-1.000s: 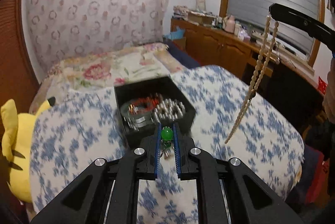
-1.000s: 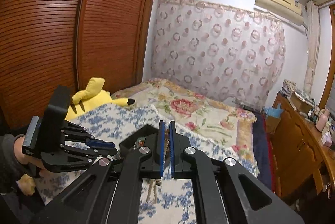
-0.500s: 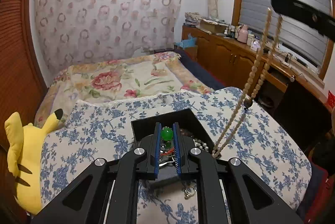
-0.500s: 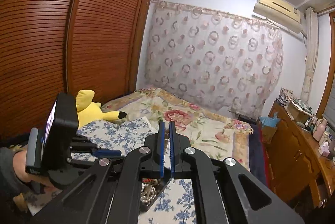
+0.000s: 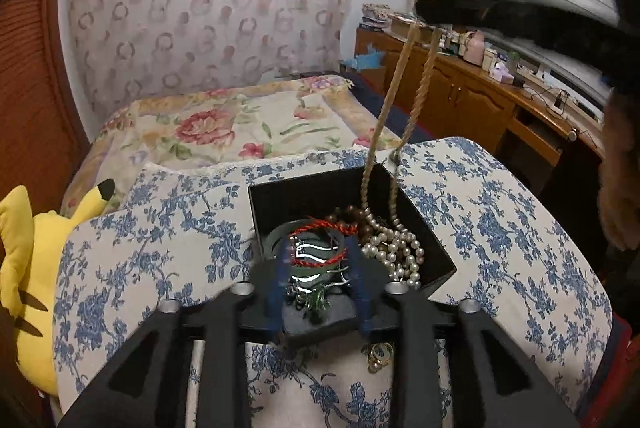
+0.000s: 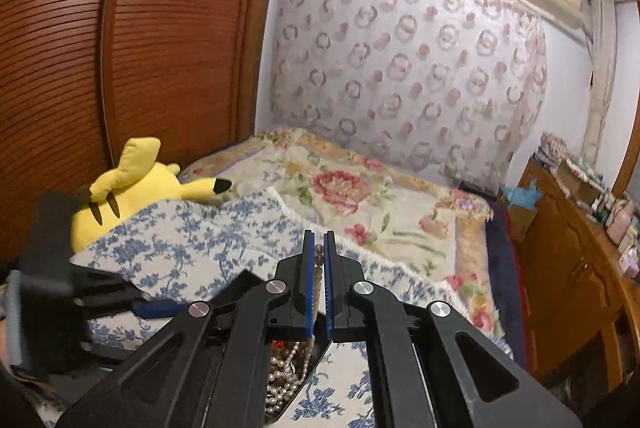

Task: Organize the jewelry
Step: 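Lower jade chain into box with left tool while right lowers pearls into box, then open both tools over the box and move the right tool to the gold ring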

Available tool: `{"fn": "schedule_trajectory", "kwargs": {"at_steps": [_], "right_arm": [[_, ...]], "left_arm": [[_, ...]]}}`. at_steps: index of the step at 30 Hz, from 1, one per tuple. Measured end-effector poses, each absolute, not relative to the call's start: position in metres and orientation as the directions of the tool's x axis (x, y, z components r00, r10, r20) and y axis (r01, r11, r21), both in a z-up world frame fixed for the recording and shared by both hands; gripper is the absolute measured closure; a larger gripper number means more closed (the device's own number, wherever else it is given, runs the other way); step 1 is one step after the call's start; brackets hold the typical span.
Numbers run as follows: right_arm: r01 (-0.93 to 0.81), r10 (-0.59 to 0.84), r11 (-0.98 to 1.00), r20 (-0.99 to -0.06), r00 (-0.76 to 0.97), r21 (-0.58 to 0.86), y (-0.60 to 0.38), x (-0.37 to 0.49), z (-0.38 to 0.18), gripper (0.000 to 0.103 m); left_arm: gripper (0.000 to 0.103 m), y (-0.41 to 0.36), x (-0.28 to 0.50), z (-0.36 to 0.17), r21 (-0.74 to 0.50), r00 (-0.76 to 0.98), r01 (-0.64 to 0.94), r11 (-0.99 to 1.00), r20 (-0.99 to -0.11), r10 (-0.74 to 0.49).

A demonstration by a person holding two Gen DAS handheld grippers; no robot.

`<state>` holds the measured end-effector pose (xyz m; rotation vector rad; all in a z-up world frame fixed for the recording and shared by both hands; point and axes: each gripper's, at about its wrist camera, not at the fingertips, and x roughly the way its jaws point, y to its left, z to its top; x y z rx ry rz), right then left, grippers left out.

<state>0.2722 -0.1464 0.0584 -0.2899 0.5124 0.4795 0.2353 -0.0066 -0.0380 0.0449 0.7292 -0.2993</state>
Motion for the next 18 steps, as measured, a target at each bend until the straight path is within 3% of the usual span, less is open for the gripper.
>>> {"fn": "schedule_trajectory", "kwargs": {"at_steps": [6,7,10,11,18], "right_arm": [[-0.506,0.365,0.857,-0.579,0.729,-0.096,-0.150,0.281,0.035,0.097],[-0.501,0.363,0.861,-0.581,0.728,-0.091,-0.151,0.281,0.034,0.094],[-0.506,0.379,0.860,-0.581,0.720,-0.067,-0.155,0.278,0.033,0.068],[-0.507,0.382,0.859,-0.578,0.721,-0.064,-0.157,0.276,0.035,0.066],[-0.515,0.414,0.857,-0.569,0.710,-0.020,-0.183,0.241,0.030,0.066]], "left_arm": [[0.063,-0.005,0.227,-0.039,-0.060,0.709,0.283,0.957,-0.659,-0.251],[0.062,-0.005,0.227,-0.039,-0.059,0.710,0.284,0.957,-0.658,-0.251],[0.047,-0.006,0.222,-0.038,-0.052,0.718,0.284,0.958,-0.651,-0.248],[0.043,-0.006,0.219,-0.037,-0.046,0.722,0.284,0.958,-0.646,-0.245],[0.021,-0.009,0.200,-0.039,-0.021,0.736,0.287,0.958,-0.635,-0.235]]}}
